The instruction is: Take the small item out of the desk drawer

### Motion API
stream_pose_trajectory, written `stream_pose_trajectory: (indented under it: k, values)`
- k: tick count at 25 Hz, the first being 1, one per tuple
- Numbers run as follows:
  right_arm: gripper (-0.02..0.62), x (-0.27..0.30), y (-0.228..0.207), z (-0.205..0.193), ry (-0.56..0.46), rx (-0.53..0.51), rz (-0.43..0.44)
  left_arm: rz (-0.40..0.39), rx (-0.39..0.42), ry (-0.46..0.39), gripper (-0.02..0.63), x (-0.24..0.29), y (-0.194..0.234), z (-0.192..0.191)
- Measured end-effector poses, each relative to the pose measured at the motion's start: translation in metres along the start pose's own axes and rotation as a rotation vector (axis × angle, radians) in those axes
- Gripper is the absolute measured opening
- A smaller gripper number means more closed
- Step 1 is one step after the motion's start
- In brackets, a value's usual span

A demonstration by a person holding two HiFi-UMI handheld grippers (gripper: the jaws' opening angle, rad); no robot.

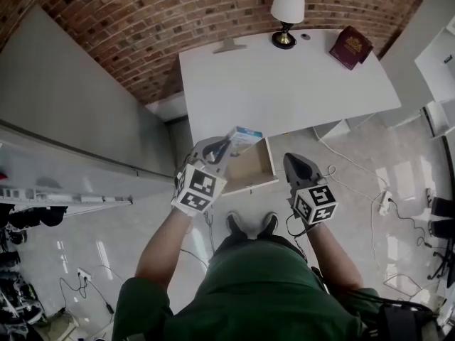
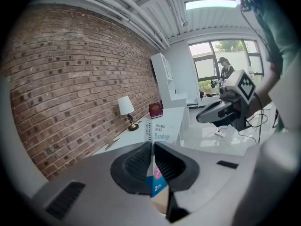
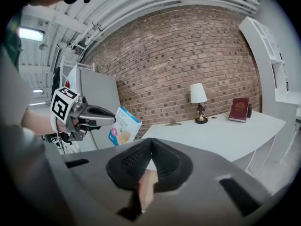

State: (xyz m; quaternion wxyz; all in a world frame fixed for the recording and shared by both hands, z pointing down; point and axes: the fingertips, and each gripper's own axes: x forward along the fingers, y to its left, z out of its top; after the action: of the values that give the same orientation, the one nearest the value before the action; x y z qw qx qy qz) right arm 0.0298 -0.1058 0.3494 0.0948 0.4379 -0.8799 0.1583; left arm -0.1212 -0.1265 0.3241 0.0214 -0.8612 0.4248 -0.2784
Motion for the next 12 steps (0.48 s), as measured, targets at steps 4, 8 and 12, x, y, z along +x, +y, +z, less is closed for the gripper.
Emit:
stream_pose_trajectory:
  k: [4, 8, 12]
  values:
    - [0.003, 0.004, 0.003, 0.005, 0.008, -0.011, 0.016, 0.013, -0.005, -0.032, 0.025, -0.012, 0.008, 0.022]
    - [0.003, 0.004, 0.007, 0.016, -0.027, -0.051, 0.022, 0.023, -0.002, -0.055, 0.025, -0.020, 0.013, 0.036]
    - [0.003, 0.001, 0.007, 0.030, -0.066, -0.056, 0.023, 0.031, 0.024, -0.070, 0.025, -0.027, 0.016, 0.049]
